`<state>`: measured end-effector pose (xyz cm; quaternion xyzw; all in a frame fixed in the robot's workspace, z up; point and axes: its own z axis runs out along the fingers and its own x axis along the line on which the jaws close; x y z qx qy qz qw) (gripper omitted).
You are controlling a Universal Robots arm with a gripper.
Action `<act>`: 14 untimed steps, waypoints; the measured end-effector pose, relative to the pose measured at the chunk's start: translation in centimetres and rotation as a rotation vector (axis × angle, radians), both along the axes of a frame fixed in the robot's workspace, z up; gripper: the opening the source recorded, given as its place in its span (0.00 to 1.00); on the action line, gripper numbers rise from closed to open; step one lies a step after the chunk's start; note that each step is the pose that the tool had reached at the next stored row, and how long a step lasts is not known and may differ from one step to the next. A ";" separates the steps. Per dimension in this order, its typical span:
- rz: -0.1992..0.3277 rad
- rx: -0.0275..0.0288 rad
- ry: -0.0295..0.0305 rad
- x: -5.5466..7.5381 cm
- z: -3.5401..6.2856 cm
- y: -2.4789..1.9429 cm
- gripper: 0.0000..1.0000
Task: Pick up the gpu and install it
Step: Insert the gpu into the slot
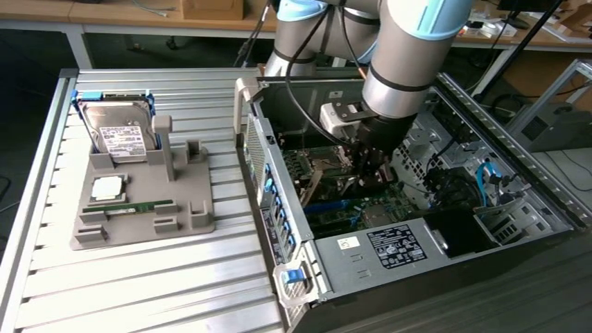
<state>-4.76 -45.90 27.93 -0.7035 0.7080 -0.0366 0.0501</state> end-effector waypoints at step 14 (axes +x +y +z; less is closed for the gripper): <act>0.000 -0.0076 -0.0683 -0.9 0.24 0.00 0.27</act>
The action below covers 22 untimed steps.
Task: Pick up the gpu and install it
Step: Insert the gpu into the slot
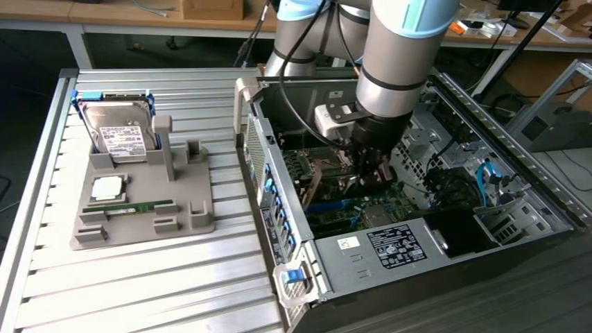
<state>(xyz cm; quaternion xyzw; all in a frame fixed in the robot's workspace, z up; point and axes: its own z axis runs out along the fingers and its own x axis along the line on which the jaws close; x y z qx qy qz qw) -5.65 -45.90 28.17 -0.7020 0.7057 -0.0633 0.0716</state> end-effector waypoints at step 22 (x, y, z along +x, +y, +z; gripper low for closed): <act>-0.003 -0.0012 -0.0378 -2.4 -0.05 0.30 0.27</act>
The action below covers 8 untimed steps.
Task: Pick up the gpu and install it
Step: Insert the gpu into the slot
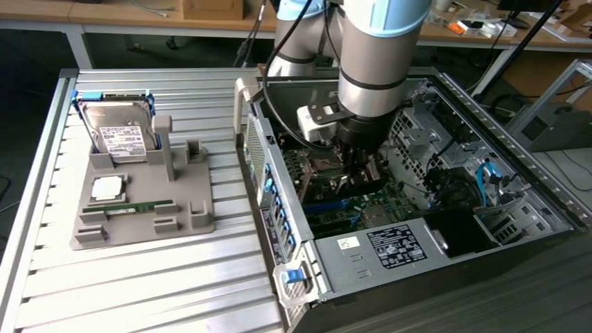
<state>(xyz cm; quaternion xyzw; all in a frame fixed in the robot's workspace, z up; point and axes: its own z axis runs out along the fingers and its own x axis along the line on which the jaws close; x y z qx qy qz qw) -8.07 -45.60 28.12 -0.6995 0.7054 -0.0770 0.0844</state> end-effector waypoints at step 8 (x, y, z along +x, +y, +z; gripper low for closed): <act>-0.001 0.0000 0.0000 -1.5 -0.18 -0.16 0.27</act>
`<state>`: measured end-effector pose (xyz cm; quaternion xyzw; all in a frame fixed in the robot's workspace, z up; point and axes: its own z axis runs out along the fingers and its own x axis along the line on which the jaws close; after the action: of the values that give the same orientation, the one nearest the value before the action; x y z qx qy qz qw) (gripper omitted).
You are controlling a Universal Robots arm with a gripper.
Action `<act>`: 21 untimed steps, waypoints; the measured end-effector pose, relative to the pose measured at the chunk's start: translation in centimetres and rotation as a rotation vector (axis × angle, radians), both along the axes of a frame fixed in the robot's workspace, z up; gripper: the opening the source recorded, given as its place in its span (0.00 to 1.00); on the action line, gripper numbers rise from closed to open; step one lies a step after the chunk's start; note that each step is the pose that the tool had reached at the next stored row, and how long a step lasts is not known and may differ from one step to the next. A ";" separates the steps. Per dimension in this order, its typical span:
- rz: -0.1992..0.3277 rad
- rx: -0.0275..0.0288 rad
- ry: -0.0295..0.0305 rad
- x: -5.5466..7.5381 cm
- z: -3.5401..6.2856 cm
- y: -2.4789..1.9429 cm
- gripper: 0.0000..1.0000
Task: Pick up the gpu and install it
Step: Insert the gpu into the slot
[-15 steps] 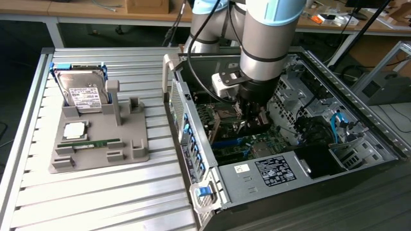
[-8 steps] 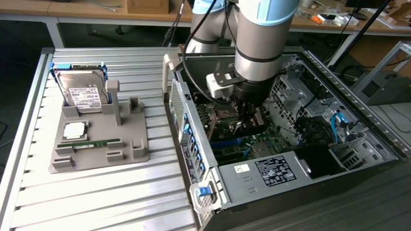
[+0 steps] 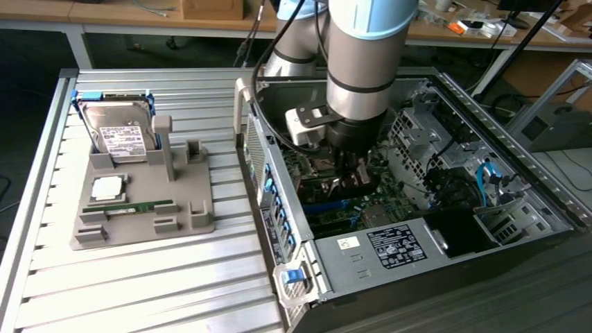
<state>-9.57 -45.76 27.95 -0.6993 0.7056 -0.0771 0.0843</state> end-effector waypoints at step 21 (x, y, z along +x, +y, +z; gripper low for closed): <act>-0.001 -0.0007 0.0001 -1.7 -0.63 -0.11 0.27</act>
<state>-11.27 -45.87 27.31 -0.6992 0.7058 -0.0773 0.0840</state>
